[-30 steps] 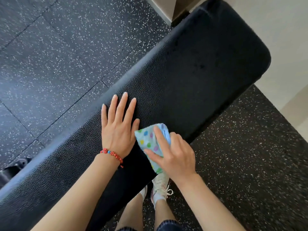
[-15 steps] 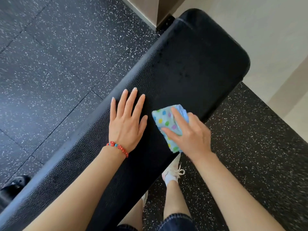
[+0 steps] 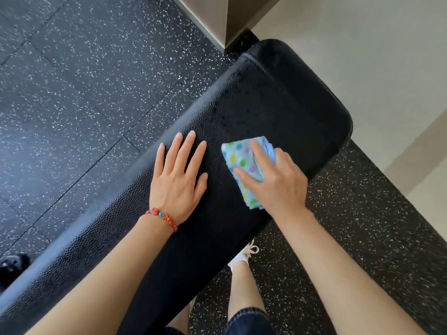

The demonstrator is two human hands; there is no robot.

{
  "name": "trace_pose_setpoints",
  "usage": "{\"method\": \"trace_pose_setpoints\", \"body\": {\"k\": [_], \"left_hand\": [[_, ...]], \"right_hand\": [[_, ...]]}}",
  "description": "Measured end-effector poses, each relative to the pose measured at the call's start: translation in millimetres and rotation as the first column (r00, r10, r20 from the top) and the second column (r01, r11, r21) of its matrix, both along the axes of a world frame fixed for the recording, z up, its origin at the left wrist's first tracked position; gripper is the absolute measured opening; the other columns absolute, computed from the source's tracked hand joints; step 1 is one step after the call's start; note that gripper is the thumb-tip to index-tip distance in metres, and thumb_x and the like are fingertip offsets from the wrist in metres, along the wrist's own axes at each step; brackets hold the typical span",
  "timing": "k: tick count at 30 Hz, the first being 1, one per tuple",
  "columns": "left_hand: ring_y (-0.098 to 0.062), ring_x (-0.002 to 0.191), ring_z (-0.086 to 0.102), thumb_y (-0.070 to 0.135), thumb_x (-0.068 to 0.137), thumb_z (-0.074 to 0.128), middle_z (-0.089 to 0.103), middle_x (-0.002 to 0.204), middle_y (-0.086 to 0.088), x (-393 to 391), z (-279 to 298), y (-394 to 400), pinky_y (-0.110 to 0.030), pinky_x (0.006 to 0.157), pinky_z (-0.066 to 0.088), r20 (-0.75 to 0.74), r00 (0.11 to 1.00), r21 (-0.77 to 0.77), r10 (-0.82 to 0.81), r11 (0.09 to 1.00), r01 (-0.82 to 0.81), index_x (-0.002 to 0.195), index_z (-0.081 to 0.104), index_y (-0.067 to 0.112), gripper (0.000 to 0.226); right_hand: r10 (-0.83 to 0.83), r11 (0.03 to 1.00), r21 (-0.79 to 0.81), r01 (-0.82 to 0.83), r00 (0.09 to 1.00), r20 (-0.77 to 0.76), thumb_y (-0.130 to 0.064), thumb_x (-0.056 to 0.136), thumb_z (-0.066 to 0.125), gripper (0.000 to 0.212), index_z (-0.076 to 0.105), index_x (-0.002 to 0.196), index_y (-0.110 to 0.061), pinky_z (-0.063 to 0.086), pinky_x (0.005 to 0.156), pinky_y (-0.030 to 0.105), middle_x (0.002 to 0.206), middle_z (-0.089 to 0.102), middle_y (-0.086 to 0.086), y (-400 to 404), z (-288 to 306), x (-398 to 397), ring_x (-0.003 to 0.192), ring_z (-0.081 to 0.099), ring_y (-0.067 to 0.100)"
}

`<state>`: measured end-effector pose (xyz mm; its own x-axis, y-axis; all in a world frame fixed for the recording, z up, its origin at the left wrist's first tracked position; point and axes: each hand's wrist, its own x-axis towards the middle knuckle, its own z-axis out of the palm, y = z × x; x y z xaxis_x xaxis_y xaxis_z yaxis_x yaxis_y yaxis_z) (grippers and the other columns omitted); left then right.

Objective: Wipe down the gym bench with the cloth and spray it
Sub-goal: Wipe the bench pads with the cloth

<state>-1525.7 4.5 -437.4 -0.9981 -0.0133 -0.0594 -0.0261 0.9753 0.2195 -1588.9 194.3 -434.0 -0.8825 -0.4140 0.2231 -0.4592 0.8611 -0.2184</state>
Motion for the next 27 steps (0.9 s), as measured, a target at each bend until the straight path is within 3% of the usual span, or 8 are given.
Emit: {"method": "trace_pose_setpoints", "body": {"k": [2,6,8,14,16,20,25,27], "left_hand": [[-0.032,0.137,0.023,0.032,0.09,0.039,0.036,0.146,-0.016,-0.6,0.9,0.1,-0.049,0.112,0.013,0.002,1.0,0.0,0.0,1.0,0.0,0.139,0.039,0.01,0.054],[-0.03,0.137,0.022,0.031,0.09,0.04,0.036,0.146,-0.015,-1.4,3.4,2.6,-0.05,0.112,0.014,0.01,0.999,0.007,0.03,1.0,-0.03,0.139,0.037,0.011,0.053],[-0.03,0.137,0.023,0.031,0.09,0.04,0.035,0.146,-0.016,-4.2,3.9,6.9,-0.05,0.112,0.015,0.008,0.998,0.015,0.068,0.998,-0.068,0.139,0.037,0.01,0.054],[-0.031,0.137,0.023,0.032,0.089,0.04,0.034,0.147,-0.018,-10.6,0.7,23.1,-0.049,0.112,0.014,-0.005,0.987,0.006,0.158,0.987,-0.158,0.139,0.037,0.008,0.055],[-0.031,0.137,0.023,0.032,0.089,0.04,0.034,0.147,-0.017,-10.0,0.8,22.7,-0.05,0.112,0.015,-0.005,0.988,0.002,0.156,0.988,-0.156,0.139,0.037,0.008,0.055],[-0.031,0.137,0.024,0.032,0.09,0.04,0.034,0.147,-0.018,-11.0,0.5,22.8,-0.051,0.112,0.016,0.0,0.988,0.001,0.157,0.988,-0.157,0.138,0.037,0.008,0.054],[-0.03,0.136,0.026,0.032,0.09,0.039,0.035,0.146,-0.016,-12.1,4.2,25.8,-0.049,0.112,0.016,0.01,0.983,-0.002,0.181,0.983,-0.181,0.138,0.038,0.008,0.053],[-0.028,0.136,0.027,0.031,0.091,0.039,0.035,0.147,-0.014,-16.4,8.9,29.1,-0.048,0.112,0.017,0.0,0.979,0.003,0.203,0.979,-0.203,0.139,0.038,0.009,0.053]], "right_hand": [[0.023,1.0,0.018,-0.022,0.999,-0.038,-0.056,0.079,0.056,0.052,0.068,0.107,-0.013,0.044,0.04,0.03,0.067,0.053,0.01,6.6,-2.9,-31.5,0.055,0.052,0.024],[-0.274,0.961,-0.009,0.275,0.96,0.056,-0.054,0.08,0.052,0.056,0.063,0.116,-0.013,0.043,0.047,0.032,0.079,0.058,0.016,1.9,2.7,-89.6,0.067,0.057,0.031],[-0.292,0.956,0.01,0.292,0.955,0.055,-0.053,0.08,0.052,0.055,0.062,0.117,-0.013,0.041,0.048,0.03,0.08,0.057,0.016,-7.2,3.2,-82.7,0.068,0.056,0.03],[0.152,0.988,0.005,-0.152,0.988,-0.011,-0.053,0.079,0.055,0.05,0.069,0.105,-0.013,0.041,0.043,0.029,0.068,0.054,0.01,-27.0,-0.7,-76.6,0.056,0.052,0.024],[0.127,0.992,0.026,-0.126,0.99,-0.053,-0.055,0.077,0.056,0.051,0.069,0.105,-0.014,0.037,0.042,0.027,0.068,0.055,0.01,-29.6,-3.2,-103.4,0.057,0.053,0.025],[-0.141,0.99,0.014,0.141,0.99,0.006,-0.054,0.075,0.053,0.053,0.067,0.108,-0.015,0.028,0.048,0.025,0.076,0.058,0.014,-49.5,1.2,-137.5,0.063,0.057,0.029],[0.228,0.973,-0.047,-0.226,0.973,0.027,-0.052,0.078,0.054,0.05,0.069,0.106,-0.013,0.039,0.043,0.028,0.07,0.057,0.01,-53.4,1.6,-100.3,0.058,0.054,0.025],[0.274,0.96,-0.07,-0.27,0.961,0.04,-0.053,0.077,0.054,0.051,0.069,0.105,-0.013,0.039,0.042,0.028,0.067,0.056,0.009,-52.1,0.9,-108.7,0.056,0.053,0.024]]}}
